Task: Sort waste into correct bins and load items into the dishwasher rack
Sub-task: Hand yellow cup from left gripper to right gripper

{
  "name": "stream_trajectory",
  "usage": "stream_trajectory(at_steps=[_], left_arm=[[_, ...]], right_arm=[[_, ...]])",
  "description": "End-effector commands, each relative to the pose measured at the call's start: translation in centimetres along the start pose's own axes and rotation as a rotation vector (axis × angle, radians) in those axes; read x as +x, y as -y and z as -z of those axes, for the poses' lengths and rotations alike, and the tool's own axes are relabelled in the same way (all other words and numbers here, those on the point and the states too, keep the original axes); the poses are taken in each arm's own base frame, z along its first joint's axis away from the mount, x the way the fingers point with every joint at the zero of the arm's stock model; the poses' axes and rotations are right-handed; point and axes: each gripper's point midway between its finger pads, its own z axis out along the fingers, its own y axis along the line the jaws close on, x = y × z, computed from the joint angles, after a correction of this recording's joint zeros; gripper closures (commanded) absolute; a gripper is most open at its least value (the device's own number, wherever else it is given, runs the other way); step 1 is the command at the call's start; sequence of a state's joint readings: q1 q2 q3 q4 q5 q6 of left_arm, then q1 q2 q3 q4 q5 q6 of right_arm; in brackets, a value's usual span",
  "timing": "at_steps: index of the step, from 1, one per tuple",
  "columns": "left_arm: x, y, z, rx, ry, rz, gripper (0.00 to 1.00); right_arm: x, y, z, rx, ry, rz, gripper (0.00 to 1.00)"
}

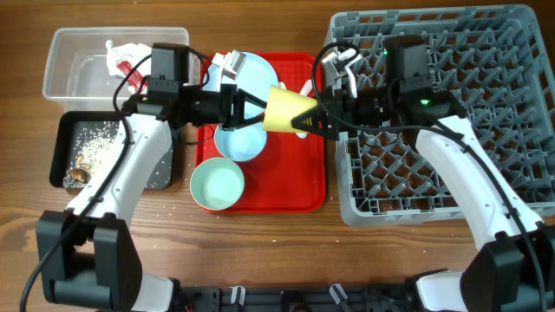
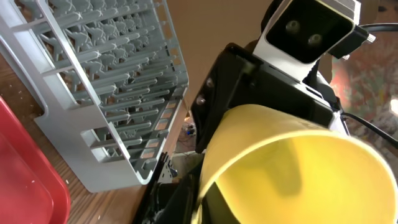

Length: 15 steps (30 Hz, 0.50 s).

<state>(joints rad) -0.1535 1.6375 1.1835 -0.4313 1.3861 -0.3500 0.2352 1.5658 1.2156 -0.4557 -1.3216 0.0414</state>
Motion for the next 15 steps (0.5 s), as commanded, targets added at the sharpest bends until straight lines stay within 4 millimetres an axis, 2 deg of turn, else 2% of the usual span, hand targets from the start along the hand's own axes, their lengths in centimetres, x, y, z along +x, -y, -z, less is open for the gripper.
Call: stream_trajectory(at_steps=[1,4,6,8,10,13,15], left_arm=[[-0.3,1.3,0.4,0.009,0.009,-0.032,0.88],[-0.5,1.1,0.4,-0.007,0.017,-0.046,0.65],[-0.9,0.2,0.4,-0.061,0.042,-0.046,0.64],[-2.0,-2.4,0.9,-0.210,0.108,-0.036,0.61],[-3.0,-5.2,1.8,-0.378,0.176,-0.016,0.59],[-3.6,-11.1,5.9,-0.771,0.299,0.057,0.59],[-3.3,-13.1,8.2,-0.940,0.337,0.089,0.59]], right_arm=[[-1.0,0.9,0.3,0.055,0.020,-0.001,0.49],[-1.9,2.0,1.8,0.108,0.063,-0.037,0.47],[-2.5,3.6,3.9,0.200,0.112,-0.098,0.40],[-2.4,5.0,6.0,0.280,0.148,-0.165,0.38],[-1.4,6.4,7.7,0.392,0.161,-0.252,0.38],[1.6,8.4,10.7,0.678,0.130,-0.394,0.39],[3.2,8.3,11.9,0.810,0.091,-0.437,0.39]])
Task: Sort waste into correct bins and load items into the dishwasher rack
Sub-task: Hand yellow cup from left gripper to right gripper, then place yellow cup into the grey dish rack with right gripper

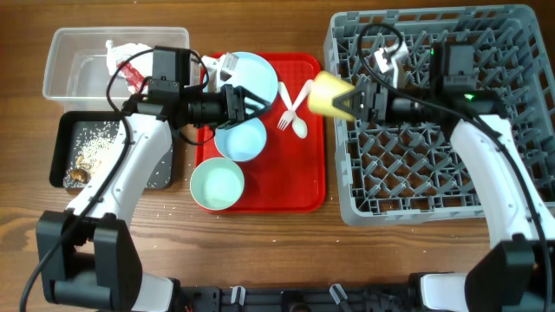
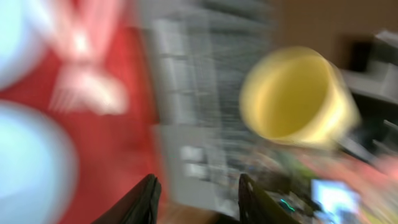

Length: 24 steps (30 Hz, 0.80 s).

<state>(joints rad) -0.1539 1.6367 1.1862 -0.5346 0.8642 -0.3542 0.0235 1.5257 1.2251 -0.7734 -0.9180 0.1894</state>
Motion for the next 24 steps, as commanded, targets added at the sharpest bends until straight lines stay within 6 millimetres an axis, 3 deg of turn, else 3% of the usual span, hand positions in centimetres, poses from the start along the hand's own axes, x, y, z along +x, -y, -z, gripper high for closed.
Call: stream_trajectory(at_steps=[1,5,10,19,24], left_arm=[[-2.9,-8.2,3.5,-0.535,0.205,0.015,0.59],[-2.8,-10.6,5.2,-0.700,0.232,0.035,0.57],[-2.8,-10.8,5.4,-0.715,0.235,0.036,0.57],[-2.8,-10.8,5.4,-0.715,0.234,0.037,0.57],[-2.8,-10.8,5.4,-0.715,0.234,0.037,0.55]], right_arm=[[0.5,2.4,3.3,0.372,0.052,0.006,0.39],[3.6,3.7,6.0,0.642,-0.011,-0.074,0.39],[7.6,5.2,7.1,0.808,-0.142,-0.175,0.39],[11.7,6.7,6.9,0.887,-0.329,-0.289,0.39],[13.8,7.8,5.6,0.903,-0.433,-0.308,0.39]])
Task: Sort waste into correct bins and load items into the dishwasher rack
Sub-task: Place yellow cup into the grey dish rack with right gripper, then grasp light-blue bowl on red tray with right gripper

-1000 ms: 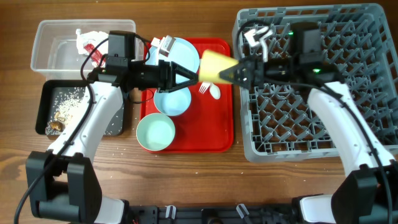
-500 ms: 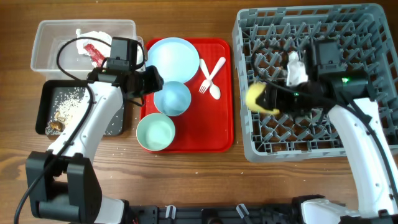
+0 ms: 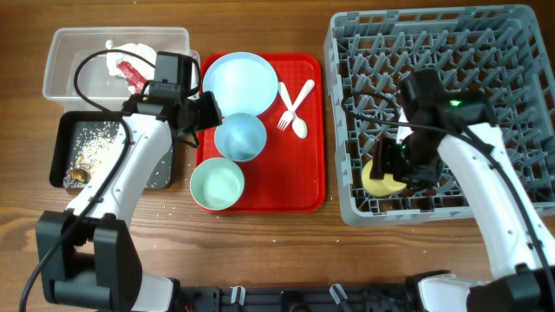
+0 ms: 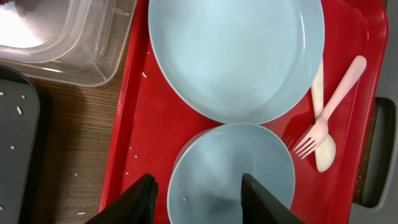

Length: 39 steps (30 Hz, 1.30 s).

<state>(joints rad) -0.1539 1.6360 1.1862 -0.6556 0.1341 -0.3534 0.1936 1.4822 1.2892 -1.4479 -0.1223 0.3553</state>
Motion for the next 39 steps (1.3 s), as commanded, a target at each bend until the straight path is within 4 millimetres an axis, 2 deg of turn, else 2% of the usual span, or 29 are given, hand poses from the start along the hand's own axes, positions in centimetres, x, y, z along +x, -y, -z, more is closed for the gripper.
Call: stream_trajectory(at_steps=[1,3,7,12,14,18,21,23,25,27,28,30,34,37,39], left_arm=[[-1.0,0.0,1.0,-0.003,0.039,-0.008,0.55],[-1.0,0.0,1.0,-0.003,0.038,-0.008,0.55],[-0.6,-0.1,1.0,-0.010,0.022,-0.006,0.53],[-0.5,-0.2,1.0,-0.012,0.019,-0.005,0.51],[-0.4,-0.2,1.0,-0.012,0.017,-0.005,0.50],[-0.4,-0.2,1.0,-0.013,0.015,-0.005,0.45],[-0.4,-0.2,1.0,-0.013,0.015,-0.003,0.41],[-0.2,-0.1,1.0,-0.006,0.008,0.004,0.40],[-0.3,-0.3,1.3,0.004,0.005,0.016,0.39],[-0.7,-1.0,2.2,-0.004,0.014,0.036,0.39],[-1.0,-1.4,2.8,-0.009,0.019,0.050,0.39],[-2.1,-2.6,4.9,-0.019,0.049,0.087,0.38],[-3.4,-4.5,8.3,-0.027,0.130,0.134,0.33],[-3.9,-5.3,9.6,-0.032,0.166,0.157,0.30],[-4.1,-5.9,9.8,-0.038,0.173,0.172,0.20]], right_arm=[[0.8,0.1,-2.1,0.047,-0.070,0.007,0.39],[0.5,0.0,-2.9,0.054,-0.084,0.011,0.38],[-0.4,-0.3,-3.5,0.051,-0.076,0.012,0.17],[-1.2,-1.0,-3.1,0.020,-0.040,0.017,0.16],[-2.3,-1.6,-1.6,0.000,0.009,0.026,0.18],[-5.5,-4.6,3.2,-0.119,0.173,0.083,0.21],[-8.7,-9.1,8.2,-0.307,0.361,0.161,0.26],[-10.2,-11.5,9.7,-0.376,0.459,0.212,0.27],[-11.5,-14.4,10.2,-0.434,0.521,0.245,0.27],[-12.0,-16.7,9.5,-0.458,0.530,0.275,0.27],[-12.3,-18.1,8.6,-0.465,0.521,0.281,0.28],[-12.8,-20.2,5.5,-0.460,0.465,0.283,0.32],[-12.8,-23.0,-0.9,-0.436,0.333,0.276,0.37],[-12.2,-24.3,-5.1,-0.401,0.258,0.290,0.44],[-11.7,-24.7,-8.4,-0.368,0.191,0.259,0.46]])
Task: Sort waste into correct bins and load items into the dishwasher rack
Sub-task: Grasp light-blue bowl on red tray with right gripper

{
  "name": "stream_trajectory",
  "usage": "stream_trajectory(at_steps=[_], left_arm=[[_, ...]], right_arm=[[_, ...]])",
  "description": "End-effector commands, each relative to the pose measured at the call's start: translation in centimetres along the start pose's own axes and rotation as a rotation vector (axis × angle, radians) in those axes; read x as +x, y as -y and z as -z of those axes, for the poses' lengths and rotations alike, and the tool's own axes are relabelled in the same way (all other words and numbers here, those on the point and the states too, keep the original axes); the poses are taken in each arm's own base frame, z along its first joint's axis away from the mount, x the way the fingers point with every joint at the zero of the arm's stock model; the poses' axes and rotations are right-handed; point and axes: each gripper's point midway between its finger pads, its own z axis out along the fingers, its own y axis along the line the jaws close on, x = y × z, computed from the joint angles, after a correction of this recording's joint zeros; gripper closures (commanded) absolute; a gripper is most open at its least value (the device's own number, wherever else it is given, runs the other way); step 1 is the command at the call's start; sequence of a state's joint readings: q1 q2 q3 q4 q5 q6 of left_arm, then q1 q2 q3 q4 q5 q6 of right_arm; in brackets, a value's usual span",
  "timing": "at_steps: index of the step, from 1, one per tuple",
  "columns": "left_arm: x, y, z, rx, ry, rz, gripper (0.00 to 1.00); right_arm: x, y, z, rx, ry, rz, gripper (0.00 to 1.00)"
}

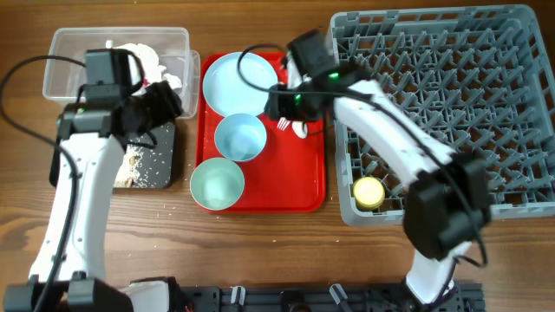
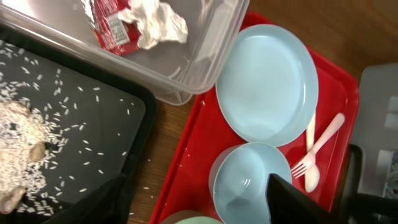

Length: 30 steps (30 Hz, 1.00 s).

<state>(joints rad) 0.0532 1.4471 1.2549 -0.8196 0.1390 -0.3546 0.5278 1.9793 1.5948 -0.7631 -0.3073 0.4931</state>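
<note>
A yellow cup stands alone in the front left corner of the grey dishwasher rack. On the red tray are a pale blue plate, a blue bowl, a green bowl, and a pink fork and white spoon. My right gripper hangs over the cutlery, its fingers apart. My left gripper is open and empty above the seam between black tray and red tray; the blue bowl shows between its fingers.
A clear bin at the back left holds a red wrapper and a crumpled tissue. In front of it a black tray holds rice and food scraps. The right arm stretches across the rack's left edge.
My right gripper has let go of the yellow cup in the rack and moved left over the cutlery on the tray. My left gripper has moved from over the plate and blue bowl leftward.
Both grippers met at the yellow cup above the red tray. Then the right one held it alone by the rack's left edge, with the left open. Then the cup was low in the rack's front left corner, where it now stands free.
</note>
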Motion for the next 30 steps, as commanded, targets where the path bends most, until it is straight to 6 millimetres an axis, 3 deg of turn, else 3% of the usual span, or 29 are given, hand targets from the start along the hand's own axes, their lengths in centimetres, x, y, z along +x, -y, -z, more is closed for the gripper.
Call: stream_trajectory(at_steps=[1,2,5,7,11,18,22,25,30], left_arm=[[-0.8,-0.4,0.8,0.001,0.022,0.007,0.07],[-0.7,-0.4,0.7,0.000,0.018,0.008,0.00],[-0.7,-0.5,0.5,-0.002,0.014,0.008,0.00],[-0.7,-0.5,0.5,-0.002,0.014,0.008,0.00],[-0.7,-0.5,0.5,-0.002,0.014,0.008,0.00],[-0.7,-0.5,0.5,-0.002,0.014,0.008,0.00],[-0.7,-0.5,0.5,-0.002,0.014,0.008,0.00],[-0.7,-0.5,0.5,-0.002,0.014,0.008,0.00],[-0.7,-0.5,0.5,-0.002,0.014,0.008,0.00]], right_arm=[[2.0,0.2,-4.3,0.017,-0.092,-0.056,0.47],[2.4,0.5,-5.5,0.027,-0.112,-0.066,0.50],[3.5,0.5,-7.7,0.010,-0.160,-0.068,0.56],[3.6,0.1,-8.2,-0.004,-0.164,-0.071,0.62],[3.7,0.2,-8.2,0.002,-0.167,-0.073,0.86],[4.0,0.2,-7.5,0.009,-0.179,-0.075,0.96],[3.3,-0.3,-4.9,0.001,-0.147,-0.021,0.96],[1.4,-0.2,-1.6,0.013,-0.059,-0.021,0.96],[-2.5,2.5,6.6,0.169,0.184,-0.016,0.96]])
